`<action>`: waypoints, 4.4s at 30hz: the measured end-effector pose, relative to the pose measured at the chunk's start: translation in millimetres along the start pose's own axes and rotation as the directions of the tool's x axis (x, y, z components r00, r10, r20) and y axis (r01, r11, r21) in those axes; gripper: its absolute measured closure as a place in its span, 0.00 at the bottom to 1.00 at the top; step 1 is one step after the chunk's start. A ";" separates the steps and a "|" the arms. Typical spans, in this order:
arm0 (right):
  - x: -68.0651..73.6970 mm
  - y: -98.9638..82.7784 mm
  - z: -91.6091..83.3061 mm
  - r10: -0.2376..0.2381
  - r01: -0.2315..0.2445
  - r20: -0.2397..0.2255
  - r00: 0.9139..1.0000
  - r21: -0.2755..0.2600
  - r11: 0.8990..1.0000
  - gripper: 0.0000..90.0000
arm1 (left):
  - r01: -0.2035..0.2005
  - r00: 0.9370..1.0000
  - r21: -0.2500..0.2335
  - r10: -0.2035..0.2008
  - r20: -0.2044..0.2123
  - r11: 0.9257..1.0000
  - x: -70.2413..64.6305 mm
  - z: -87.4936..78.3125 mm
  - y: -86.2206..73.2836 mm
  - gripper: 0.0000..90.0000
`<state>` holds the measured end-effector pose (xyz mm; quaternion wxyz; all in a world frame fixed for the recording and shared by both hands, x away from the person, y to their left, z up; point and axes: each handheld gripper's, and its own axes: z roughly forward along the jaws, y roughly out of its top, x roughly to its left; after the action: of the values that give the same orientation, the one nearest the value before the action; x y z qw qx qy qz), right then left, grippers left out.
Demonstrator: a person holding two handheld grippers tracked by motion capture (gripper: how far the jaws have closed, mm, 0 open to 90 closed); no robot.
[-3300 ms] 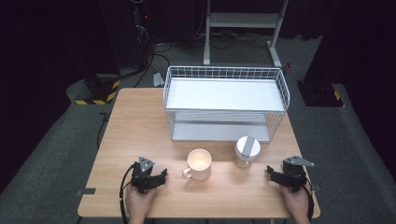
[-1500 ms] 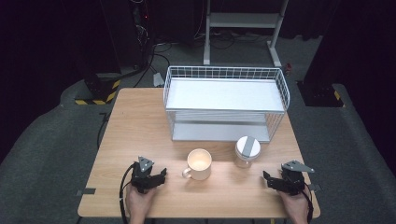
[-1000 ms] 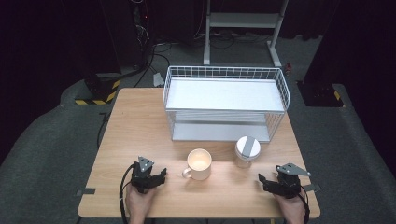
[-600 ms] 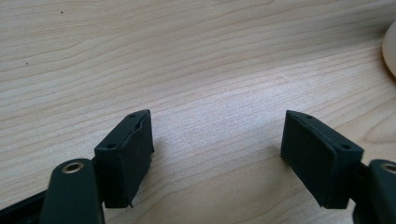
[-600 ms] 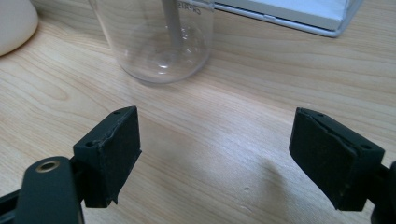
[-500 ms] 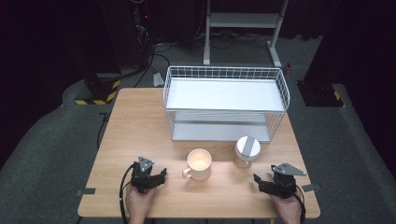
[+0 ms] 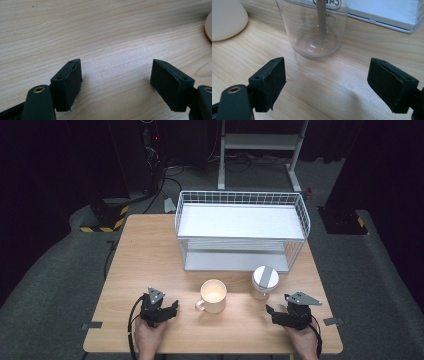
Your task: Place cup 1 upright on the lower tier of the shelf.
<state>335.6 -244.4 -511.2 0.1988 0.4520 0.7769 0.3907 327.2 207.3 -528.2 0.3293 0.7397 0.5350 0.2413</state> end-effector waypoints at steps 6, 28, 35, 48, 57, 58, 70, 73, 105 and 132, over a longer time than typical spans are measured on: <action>4.4 6.9 5.8 -0.019 0.019 -0.016 1.000 -0.008 1.000 0.16 | 0.000 1.000 0.000 0.000 0.000 1.000 0.0 0.0 0.0 0.28; 9.5 29.3 21.2 -0.014 0.013 -0.013 1.000 -0.020 1.000 0.15 | 0.001 1.000 0.000 -0.001 0.000 1.000 0.1 0.0 0.0 0.28; 9.3 33.8 27.1 -0.009 0.009 -0.006 1.000 -0.027 1.000 0.15 | 0.001 1.000 0.000 -0.001 0.000 1.000 0.1 0.0 0.0 0.28; 11.4 43.2 35.3 -0.016 0.016 -0.003 1.000 -0.038 0.999 0.15 | 0.000 1.000 0.000 0.000 0.000 1.000 0.1 0.0 0.0 0.28; 10.8 46.3 40.1 -0.005 0.005 -0.007 1.000 -0.039 0.999 0.16 | 0.001 1.000 0.000 -0.001 0.000 1.000 0.1 0.0 0.0 0.28; 10.1 46.2 40.9 -0.005 0.005 -0.010 1.000 -0.035 0.999 0.16 | 0.001 1.000 0.000 -0.001 0.000 1.000 0.1 0.0 0.0 0.28; 10.3 45.9 44.2 -0.020 0.020 -0.015 1.000 -0.050 0.999 0.19 | 0.000 1.000 0.000 0.000 -0.002 1.000 -0.1 0.0 -0.1 0.28; 11.8 45.8 44.2 -0.028 0.028 -0.003 1.000 -0.055 0.998 0.20 | 0.000 1.000 0.000 0.000 -0.002 1.000 -0.2 0.0 -0.1 0.28; 10.7 46.9 43.9 -0.032 0.032 0.006 0.999 -0.067 0.997 0.21 | 0.000 1.000 -0.001 0.000 -0.002 1.000 0.0 0.0 0.0 0.28; 5.1 52.3 36.0 0.006 -0.005 0.002 1.000 -0.071 0.997 0.21 | 0.006 1.000 -0.005 -0.006 -0.004 1.000 -0.4 0.3 -0.1 0.28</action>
<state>385.4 -209.7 -492.0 0.2146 0.4471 0.7610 0.4182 327.2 206.9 -528.4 0.3305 0.7368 0.5373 0.2432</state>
